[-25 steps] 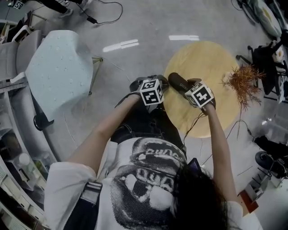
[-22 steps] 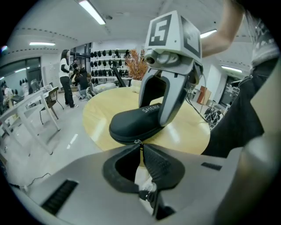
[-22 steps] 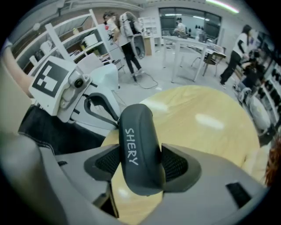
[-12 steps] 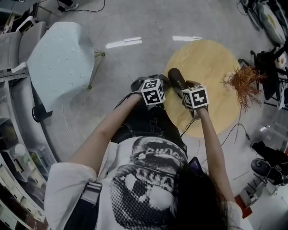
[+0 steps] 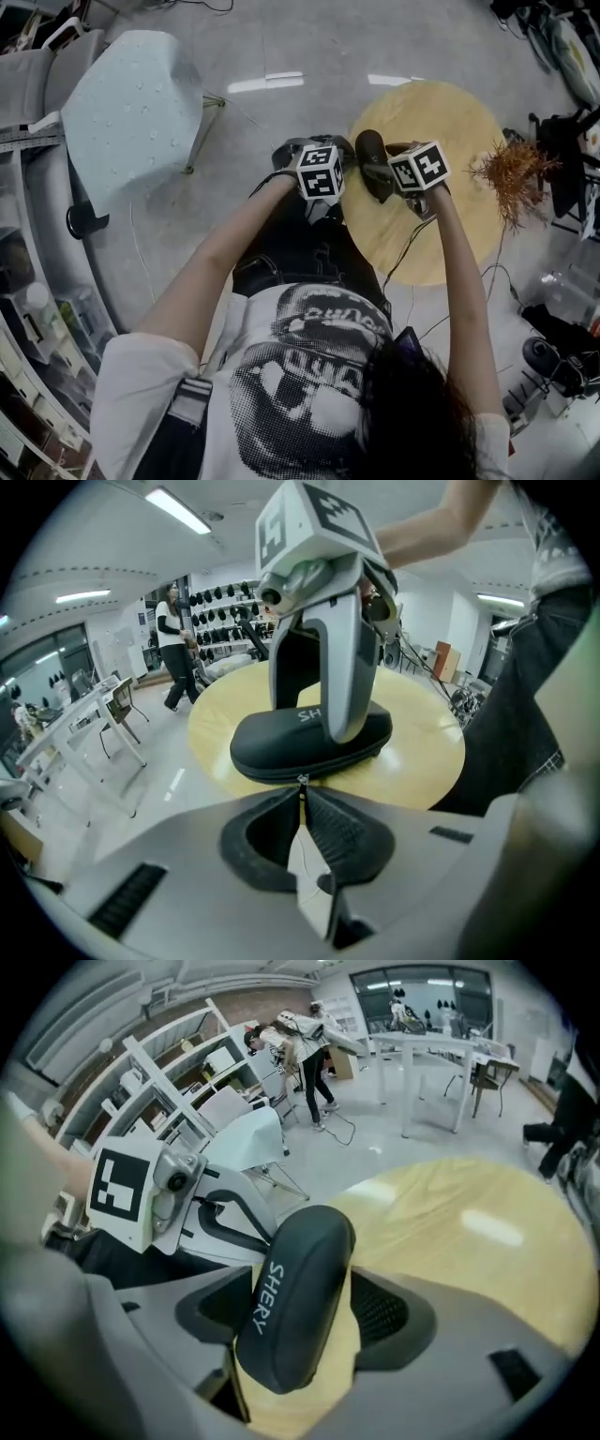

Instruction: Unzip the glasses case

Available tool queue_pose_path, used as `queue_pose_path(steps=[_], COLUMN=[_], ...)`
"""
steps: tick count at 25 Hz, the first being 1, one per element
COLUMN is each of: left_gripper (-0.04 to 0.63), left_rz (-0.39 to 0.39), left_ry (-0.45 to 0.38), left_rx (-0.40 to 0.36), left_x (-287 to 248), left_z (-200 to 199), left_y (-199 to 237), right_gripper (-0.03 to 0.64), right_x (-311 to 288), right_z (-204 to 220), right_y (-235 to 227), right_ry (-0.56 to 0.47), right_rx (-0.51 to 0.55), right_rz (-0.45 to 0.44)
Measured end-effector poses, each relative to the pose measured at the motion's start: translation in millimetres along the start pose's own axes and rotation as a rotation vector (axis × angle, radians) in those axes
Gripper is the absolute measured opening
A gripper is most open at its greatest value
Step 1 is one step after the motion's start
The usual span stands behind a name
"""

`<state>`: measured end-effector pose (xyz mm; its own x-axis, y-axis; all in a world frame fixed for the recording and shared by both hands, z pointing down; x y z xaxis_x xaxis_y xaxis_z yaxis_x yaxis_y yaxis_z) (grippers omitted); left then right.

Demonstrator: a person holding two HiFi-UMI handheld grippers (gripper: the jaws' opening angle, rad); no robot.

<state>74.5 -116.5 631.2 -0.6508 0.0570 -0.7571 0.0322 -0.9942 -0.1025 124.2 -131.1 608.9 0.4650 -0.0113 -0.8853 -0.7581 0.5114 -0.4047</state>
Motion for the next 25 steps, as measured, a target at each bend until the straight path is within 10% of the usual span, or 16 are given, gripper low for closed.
queue_pose_path(steps=[25], left_gripper=[0.014], left_rz=[0.002], left_ry=[-0.056], left_rx=[0.182], left_x=[-0.8], left_z=[-15.4], left_y=[-89.2], right_gripper=[0.281], right_x=[-4.9], right_z=[2.2], right_y=[-1.7], right_ry=[-0.313], right_rx=[-0.583], right_rz=[-0.046])
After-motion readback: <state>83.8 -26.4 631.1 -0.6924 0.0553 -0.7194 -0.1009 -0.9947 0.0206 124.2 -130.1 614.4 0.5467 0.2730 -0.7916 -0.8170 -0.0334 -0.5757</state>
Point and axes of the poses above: the fingertips, and each gripper's own axes: x backward along the fingers, y to its left, z out of its underside, the point moved 2 cm from there along x, backward along the fingers, and after that the axes turned 7 degrees about -x, right-handed, at the moved point
